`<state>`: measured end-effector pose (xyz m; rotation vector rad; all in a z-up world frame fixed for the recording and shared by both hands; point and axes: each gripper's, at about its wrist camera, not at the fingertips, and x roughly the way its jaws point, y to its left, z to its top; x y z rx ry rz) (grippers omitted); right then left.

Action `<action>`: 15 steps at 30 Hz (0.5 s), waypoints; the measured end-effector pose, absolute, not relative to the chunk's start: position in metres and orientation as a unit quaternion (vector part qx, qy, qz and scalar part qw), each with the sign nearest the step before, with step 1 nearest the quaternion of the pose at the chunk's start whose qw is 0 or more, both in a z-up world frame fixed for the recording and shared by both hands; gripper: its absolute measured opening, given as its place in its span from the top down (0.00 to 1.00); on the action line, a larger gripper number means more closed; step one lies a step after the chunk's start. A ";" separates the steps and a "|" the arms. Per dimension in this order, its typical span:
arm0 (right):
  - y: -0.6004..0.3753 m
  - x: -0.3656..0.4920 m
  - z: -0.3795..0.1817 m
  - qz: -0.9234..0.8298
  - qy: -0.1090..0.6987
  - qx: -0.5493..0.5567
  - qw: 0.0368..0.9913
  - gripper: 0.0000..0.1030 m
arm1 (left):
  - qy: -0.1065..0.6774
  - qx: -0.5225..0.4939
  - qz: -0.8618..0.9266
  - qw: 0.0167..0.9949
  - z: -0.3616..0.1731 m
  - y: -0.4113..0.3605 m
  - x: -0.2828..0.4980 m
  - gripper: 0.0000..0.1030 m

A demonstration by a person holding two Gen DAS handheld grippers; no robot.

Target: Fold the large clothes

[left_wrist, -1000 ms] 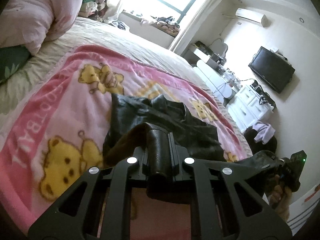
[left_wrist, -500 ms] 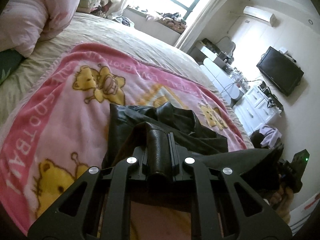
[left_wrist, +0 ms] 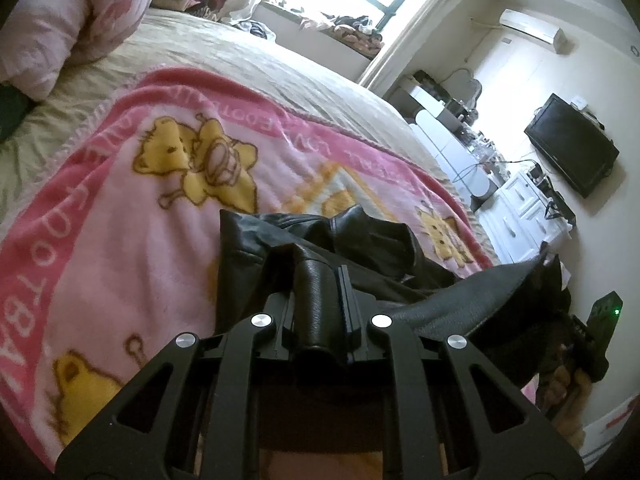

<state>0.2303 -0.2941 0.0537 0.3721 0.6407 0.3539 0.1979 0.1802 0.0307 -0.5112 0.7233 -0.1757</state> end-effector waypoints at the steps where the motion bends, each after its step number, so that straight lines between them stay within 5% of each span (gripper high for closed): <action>1: -0.294 0.235 0.051 0.170 0.314 0.179 0.917 0.89 | 0.351 -0.247 -0.084 0.899 0.027 0.181 0.201 0.90; 15: -0.295 0.271 0.008 0.138 0.341 0.174 0.913 0.86 | 0.372 -0.239 -0.060 0.895 -0.003 0.185 0.226 0.78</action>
